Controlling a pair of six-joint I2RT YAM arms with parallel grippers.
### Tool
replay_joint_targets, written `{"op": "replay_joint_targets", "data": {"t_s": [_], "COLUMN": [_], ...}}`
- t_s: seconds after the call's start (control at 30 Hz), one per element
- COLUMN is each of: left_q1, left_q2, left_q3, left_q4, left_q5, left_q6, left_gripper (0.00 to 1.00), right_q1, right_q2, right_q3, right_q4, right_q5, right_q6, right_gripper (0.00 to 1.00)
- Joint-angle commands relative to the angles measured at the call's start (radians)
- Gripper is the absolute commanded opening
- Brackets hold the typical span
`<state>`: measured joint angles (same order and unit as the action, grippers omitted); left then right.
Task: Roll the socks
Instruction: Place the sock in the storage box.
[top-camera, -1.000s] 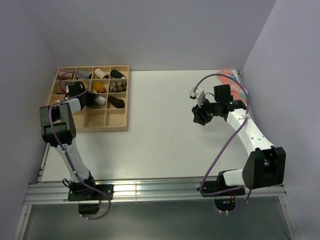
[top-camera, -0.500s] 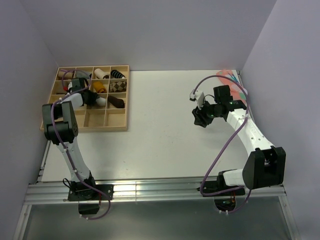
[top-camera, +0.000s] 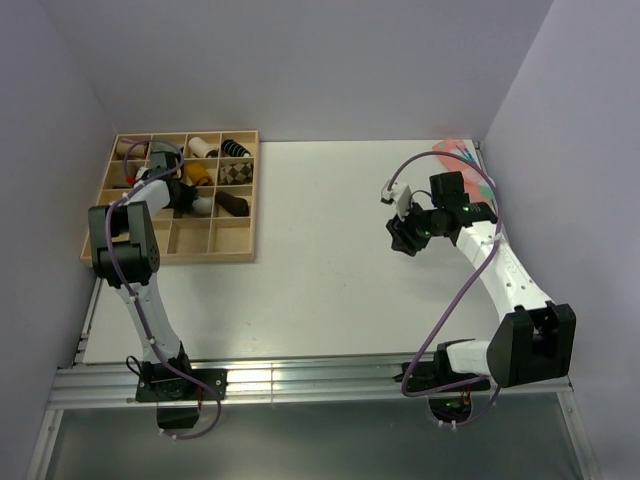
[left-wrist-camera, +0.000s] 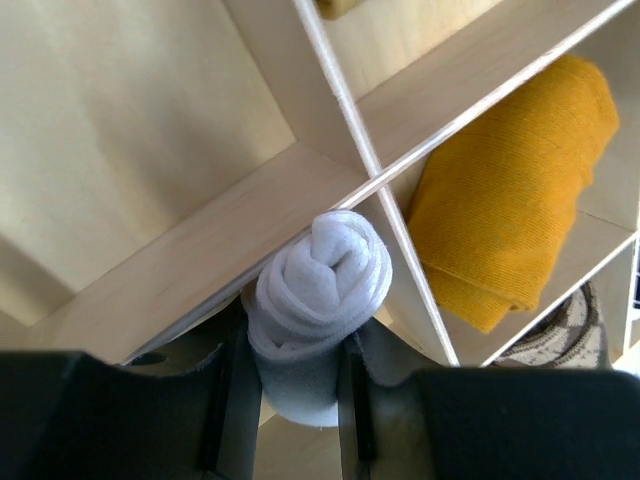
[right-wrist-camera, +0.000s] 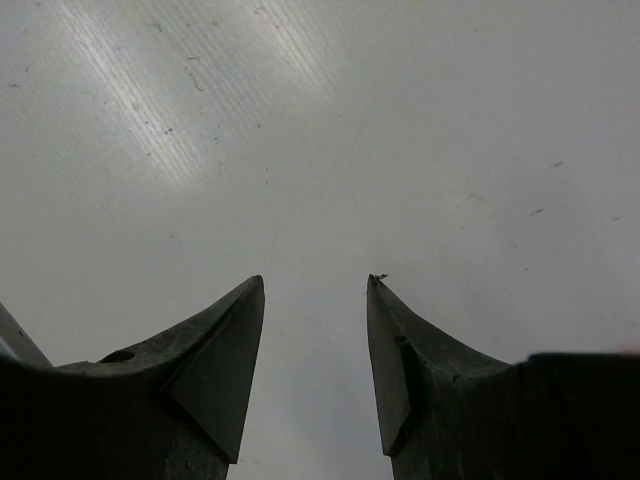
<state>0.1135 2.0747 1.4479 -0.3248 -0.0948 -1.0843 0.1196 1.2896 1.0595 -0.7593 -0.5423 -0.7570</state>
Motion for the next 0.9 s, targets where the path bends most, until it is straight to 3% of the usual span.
{"op": "replay_joint_targets", "data": {"t_s": [0.0,0.27,0.7,0.73,0.87], "left_q1": [0.003,-0.005,-0.018,-0.021,-0.023], "left_q2": [0.016,-0.004,-0.067,-0.071,-0.082], "left_q3": [0.008,0.029,0.052,0.054,0.077], "left_q4": [-0.235,-0.269,-0.252,-0.252,-0.256], "left_q5": [-0.121,-0.172,-0.166,-0.171,-0.169], "left_q6": [-0.002,-0.009,0.027,0.027,0.027], "left_gripper": [0.29,0.42,0.53,0.63,0.65], "right_q1": [-0.006,-0.006,-0.006,-0.006,-0.006], "right_q2": [-0.038,-0.049,-0.055,-0.052,-0.047], "right_q3": [0.002,0.002,0.008,0.01,0.008], "right_q4": [-0.02,-0.035,-0.044,-0.044,-0.038], "right_q5": [0.004,0.013,0.024,0.024,0.024], "right_q6": [-0.015,-0.021,-0.03,-0.03,-0.03], "right_gripper": [0.53,0.53,0.53,0.53,0.53]}}
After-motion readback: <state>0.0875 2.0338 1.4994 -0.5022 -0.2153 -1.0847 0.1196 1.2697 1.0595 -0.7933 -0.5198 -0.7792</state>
